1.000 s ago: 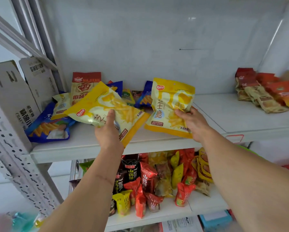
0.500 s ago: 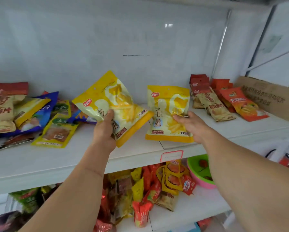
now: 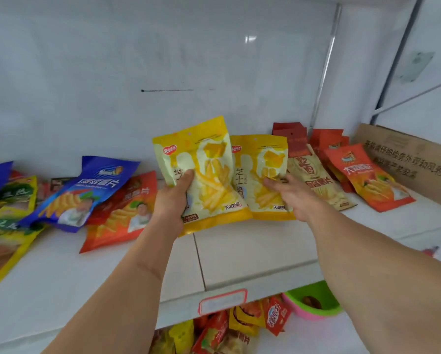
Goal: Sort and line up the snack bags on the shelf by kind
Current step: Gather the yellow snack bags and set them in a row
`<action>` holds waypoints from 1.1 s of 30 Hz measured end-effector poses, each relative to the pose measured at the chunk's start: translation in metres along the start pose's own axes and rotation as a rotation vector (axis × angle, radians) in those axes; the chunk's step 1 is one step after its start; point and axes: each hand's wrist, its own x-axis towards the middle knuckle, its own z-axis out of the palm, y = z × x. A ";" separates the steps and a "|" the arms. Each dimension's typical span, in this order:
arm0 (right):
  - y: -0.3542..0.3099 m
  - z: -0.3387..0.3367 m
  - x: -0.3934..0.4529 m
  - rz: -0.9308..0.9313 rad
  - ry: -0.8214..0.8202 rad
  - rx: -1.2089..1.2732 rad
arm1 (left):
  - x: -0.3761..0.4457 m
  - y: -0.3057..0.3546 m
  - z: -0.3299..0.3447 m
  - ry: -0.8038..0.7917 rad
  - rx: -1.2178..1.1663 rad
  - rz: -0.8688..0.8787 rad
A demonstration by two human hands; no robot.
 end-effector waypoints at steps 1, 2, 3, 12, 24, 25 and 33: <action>-0.001 0.000 0.009 0.001 -0.002 -0.008 | 0.007 -0.001 0.006 -0.016 0.017 0.007; -0.002 0.000 0.018 0.000 0.001 -0.016 | 0.014 -0.002 0.012 -0.026 0.038 0.008; -0.002 -0.001 0.026 0.000 0.009 -0.019 | 0.021 -0.004 0.017 -0.025 0.058 0.001; 0.018 0.004 0.105 -0.047 -0.033 -0.114 | 0.059 -0.026 0.045 0.027 0.118 -0.034; 0.023 0.006 0.154 -0.113 -0.132 -0.195 | 0.051 -0.042 0.082 0.098 0.032 -0.134; 0.025 0.004 0.155 -0.102 -0.142 -0.181 | 0.049 -0.044 0.086 0.101 0.023 -0.145; 0.022 -0.004 0.146 -0.022 -0.127 -0.114 | 0.054 -0.054 0.118 0.145 0.232 -0.059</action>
